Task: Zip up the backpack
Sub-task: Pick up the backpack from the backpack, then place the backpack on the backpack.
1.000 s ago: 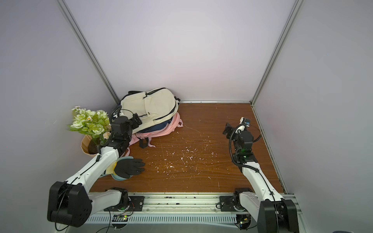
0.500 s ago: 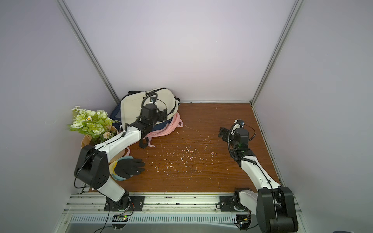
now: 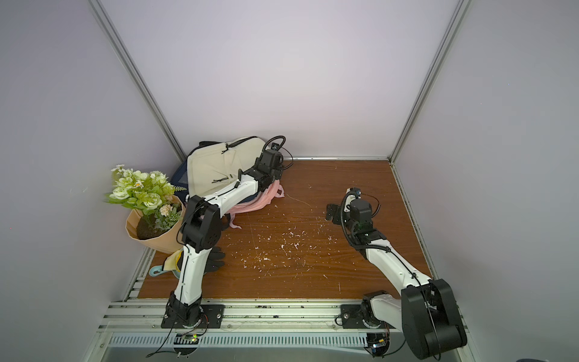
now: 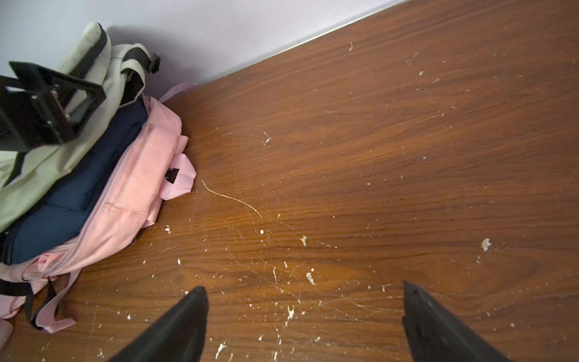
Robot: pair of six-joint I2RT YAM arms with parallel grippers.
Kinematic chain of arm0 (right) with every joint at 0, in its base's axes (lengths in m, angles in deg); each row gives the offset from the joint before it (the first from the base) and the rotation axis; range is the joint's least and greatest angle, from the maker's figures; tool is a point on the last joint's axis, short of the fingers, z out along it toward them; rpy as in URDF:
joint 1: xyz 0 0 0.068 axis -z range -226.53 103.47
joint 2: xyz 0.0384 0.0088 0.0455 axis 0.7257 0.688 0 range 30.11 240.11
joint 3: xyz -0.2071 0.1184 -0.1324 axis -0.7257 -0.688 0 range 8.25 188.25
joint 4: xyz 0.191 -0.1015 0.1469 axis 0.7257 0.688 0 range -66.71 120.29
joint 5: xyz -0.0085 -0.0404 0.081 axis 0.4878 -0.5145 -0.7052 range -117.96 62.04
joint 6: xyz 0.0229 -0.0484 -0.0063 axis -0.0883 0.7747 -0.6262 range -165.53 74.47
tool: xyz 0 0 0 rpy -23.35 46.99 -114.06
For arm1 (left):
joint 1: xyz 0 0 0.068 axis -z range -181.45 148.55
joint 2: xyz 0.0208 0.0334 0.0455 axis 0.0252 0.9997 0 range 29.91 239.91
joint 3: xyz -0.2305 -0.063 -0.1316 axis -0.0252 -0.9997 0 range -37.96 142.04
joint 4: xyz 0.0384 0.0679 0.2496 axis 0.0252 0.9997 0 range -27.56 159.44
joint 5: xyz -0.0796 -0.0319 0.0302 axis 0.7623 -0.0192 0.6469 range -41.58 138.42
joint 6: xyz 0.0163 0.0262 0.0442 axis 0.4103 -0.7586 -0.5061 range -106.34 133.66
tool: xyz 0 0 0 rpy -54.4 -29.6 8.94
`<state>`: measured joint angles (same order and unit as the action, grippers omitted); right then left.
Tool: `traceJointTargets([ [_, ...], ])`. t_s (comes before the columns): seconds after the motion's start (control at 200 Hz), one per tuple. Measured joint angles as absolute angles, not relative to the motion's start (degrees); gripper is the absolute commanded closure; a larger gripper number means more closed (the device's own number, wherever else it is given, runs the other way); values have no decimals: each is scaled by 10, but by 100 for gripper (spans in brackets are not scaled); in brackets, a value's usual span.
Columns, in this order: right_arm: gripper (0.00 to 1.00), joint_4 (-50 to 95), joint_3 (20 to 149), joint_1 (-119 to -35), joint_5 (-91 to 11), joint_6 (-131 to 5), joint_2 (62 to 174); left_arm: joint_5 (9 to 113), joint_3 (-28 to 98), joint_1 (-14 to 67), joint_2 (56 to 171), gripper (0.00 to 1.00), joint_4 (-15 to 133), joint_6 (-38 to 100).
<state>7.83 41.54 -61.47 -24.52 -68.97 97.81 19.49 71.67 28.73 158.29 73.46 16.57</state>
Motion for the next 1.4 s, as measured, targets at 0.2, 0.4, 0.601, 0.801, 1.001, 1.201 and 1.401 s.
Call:
traceJointTargets([
  [0.2, 2, 80, 435, -632, -231, -681, 987, 187, 728, 287, 1601, 70, 767, 169],
  [0.4, 3, 90, 440, -650, -216, -674, 987, 183, 705, 293, 1568, 89, 769, 164],
  [0.601, 3, 117, 451, -665, -202, -674, 976, 194, 640, 308, 1489, 94, 776, 182],
  [0.801, 3, 132, 453, -682, -191, -676, 942, 253, 628, 331, 1408, 94, 813, 275],
  [1.001, 3, 160, 457, -686, -176, -681, 934, 276, 613, 430, 1373, 94, 812, 344],
  [1.201, 3, 176, 447, -687, -146, -698, 900, 338, 586, 501, 1412, 51, 784, 374],
  [1.401, 3, 181, 417, -687, -126, -720, 883, 346, 522, 500, 1408, 4, 765, 360],
])
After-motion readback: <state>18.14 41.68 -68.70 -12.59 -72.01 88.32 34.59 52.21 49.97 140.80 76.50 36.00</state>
